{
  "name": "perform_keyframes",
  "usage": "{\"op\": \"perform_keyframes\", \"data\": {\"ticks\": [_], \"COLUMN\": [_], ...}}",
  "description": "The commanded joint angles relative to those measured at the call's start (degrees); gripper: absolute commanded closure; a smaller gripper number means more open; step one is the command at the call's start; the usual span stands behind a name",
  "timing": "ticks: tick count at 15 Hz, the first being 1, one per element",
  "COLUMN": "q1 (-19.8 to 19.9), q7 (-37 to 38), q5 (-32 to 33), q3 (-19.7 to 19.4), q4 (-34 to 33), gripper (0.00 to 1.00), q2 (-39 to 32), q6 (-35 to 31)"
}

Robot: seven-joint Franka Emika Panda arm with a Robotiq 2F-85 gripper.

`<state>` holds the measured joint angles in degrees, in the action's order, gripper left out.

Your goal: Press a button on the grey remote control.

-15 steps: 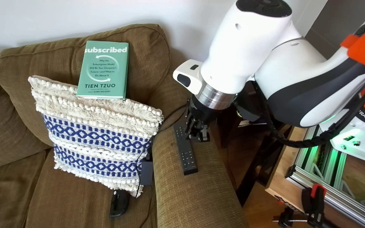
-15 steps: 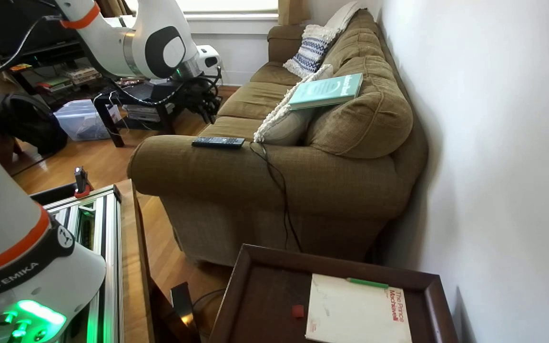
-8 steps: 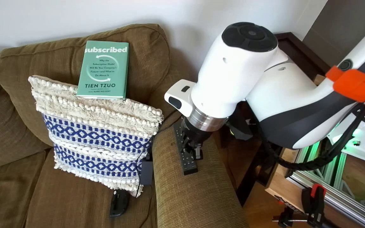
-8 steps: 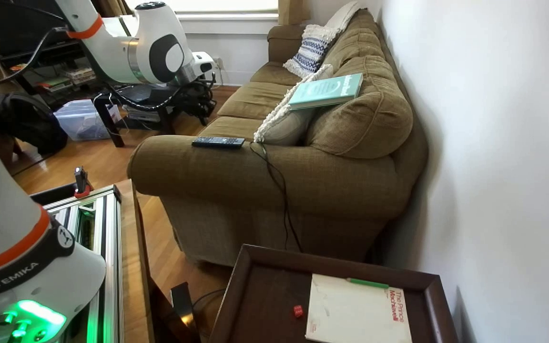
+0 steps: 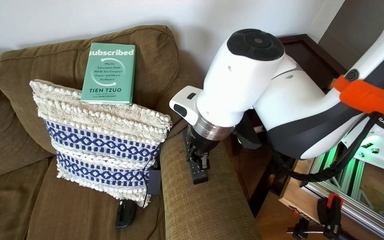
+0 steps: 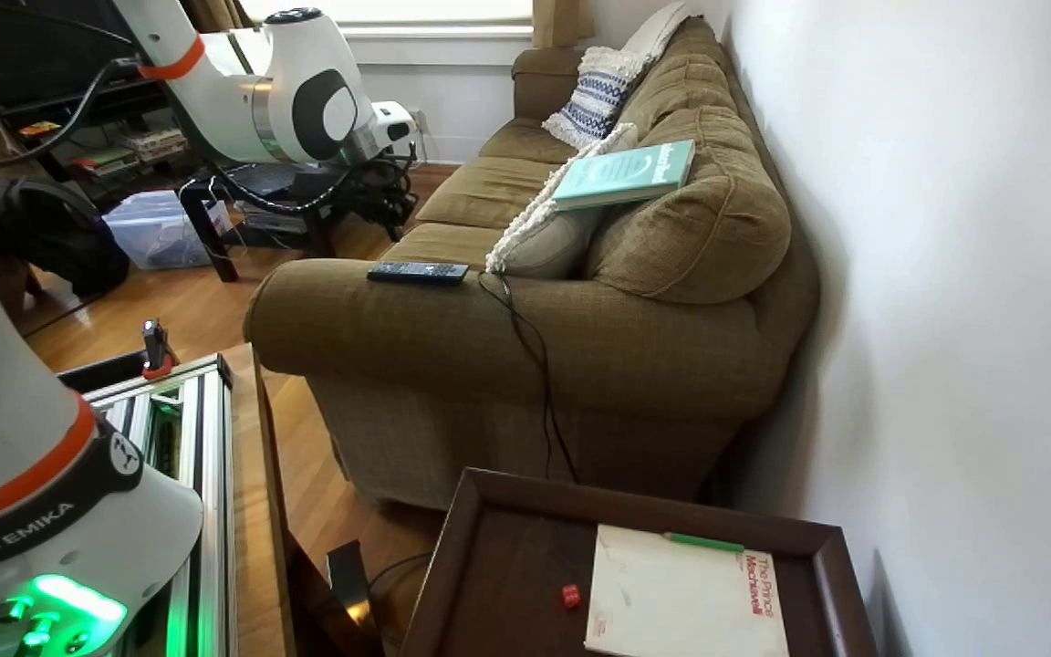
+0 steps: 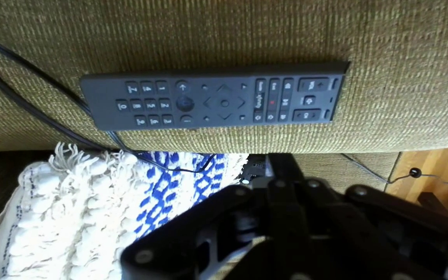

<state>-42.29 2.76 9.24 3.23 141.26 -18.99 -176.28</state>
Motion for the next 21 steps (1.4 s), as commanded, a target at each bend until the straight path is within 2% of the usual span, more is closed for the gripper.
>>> {"op": "perform_keyframes", "data": {"ticks": [1, 7, 9, 13, 17, 21], "q1": [0.96, 6.03, 6.09, 3.78, 3.42, 5.37], "q7": [-0.63, -1.37, -1.1, -0.49, -0.76, -1.65], "q5": [-0.72, -0.79, -0.17, 0.9, 0.72, -0.24], "q3": [1.66, 8.77, 8.86, 5.59, 4.21, 6.33], "q4": [-0.46, -1.36, -1.74, -2.36, -2.58, -2.69], "gripper": [1.0, 1.0, 1.0, 1.0, 1.0, 1.0], "q2": [-1.31, -3.97, -4.81, -5.93, -7.03, -8.0], "q6": [-0.38, -0.99, -1.37, -2.93, -4.5, -4.24]}}
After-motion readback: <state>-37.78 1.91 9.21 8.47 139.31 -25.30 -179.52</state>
